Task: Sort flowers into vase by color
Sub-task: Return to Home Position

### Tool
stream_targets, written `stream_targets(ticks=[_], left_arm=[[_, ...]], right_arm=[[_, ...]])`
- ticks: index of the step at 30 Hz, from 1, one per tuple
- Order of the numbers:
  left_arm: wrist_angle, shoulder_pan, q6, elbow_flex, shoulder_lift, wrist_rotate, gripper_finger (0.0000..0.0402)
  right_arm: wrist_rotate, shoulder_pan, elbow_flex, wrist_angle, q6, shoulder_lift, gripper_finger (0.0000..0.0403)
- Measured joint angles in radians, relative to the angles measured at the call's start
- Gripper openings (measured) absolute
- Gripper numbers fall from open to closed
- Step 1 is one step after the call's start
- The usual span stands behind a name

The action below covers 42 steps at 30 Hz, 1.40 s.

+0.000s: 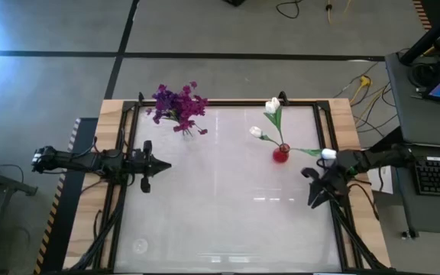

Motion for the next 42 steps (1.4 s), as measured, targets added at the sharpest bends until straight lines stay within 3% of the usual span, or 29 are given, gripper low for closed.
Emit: stream_targets(ticks=[5,10,12,17,25,31,42], left_arm=[[0.0,0.0,0.0,0.0,0.0,0.0,0.0],[0.0,0.0,0.0,0.0,0.0,0.0,0.0],[0.0,0.0,0.0,0.0,0.0,0.0,0.0],[0.0,0.0,0.0,0.0,0.0,0.0,0.0],[0.0,0.0,0.0,0.0,0.0,0.0,0.0],[0.0,0.0,0.0,0.0,0.0,0.0,0.0],[0.0,0.0,0.0,0.0,0.001,0.0,0.0]], right_arm=[[0.009,-0.027,-0.001,0.004,0.242,0.0,0.0068],[0.101,-0.026,-0.001,0.005,0.617,0.0,0.0068],[0.173,-0.026,-0.002,0.011,0.692,0.0,0.0068],[0.385,-0.026,-0.017,0.072,0.668,-0.001,0.0068],[0.438,-0.026,-0.066,0.232,0.582,-0.001,0.0068],[0.664,-0.031,-0.082,0.238,0.606,-0.001,0.0068],[0.68,-0.076,-0.082,0.241,0.584,-0.001,0.0068]])
